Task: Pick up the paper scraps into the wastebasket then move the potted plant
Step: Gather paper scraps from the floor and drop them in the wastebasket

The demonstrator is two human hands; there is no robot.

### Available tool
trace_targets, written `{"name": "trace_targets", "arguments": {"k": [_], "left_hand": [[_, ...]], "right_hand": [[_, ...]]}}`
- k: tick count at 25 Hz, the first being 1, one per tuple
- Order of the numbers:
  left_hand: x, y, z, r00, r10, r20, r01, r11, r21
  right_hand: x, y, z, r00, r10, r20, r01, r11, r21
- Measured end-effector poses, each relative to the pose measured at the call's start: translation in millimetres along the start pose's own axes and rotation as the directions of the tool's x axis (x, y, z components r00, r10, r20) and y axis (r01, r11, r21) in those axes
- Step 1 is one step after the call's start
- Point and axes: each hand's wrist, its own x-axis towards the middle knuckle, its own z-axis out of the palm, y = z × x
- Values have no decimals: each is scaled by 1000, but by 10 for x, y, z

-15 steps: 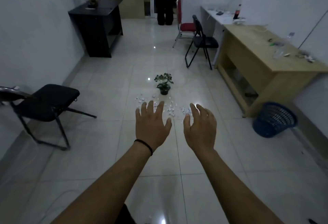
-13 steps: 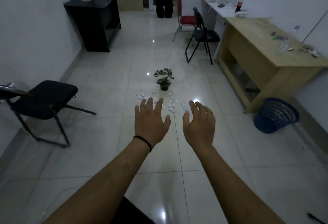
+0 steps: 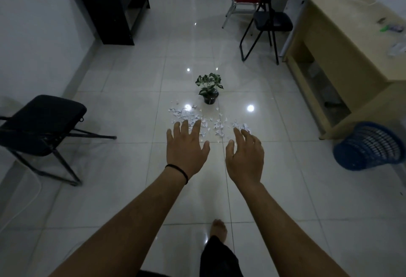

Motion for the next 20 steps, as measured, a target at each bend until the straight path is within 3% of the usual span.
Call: {"name": "trace_targets", "arguments": {"k": [10, 20], "left_hand": [[1676, 75, 784, 981, -96, 167, 99, 995, -8], [3000, -311, 2102, 939, -52, 341, 50, 999, 15]], "right_hand": [[1647, 288, 1117, 985, -48, 164, 55, 998, -38], [2475, 596, 2413, 954, 63, 294, -31, 993, -113]]}}
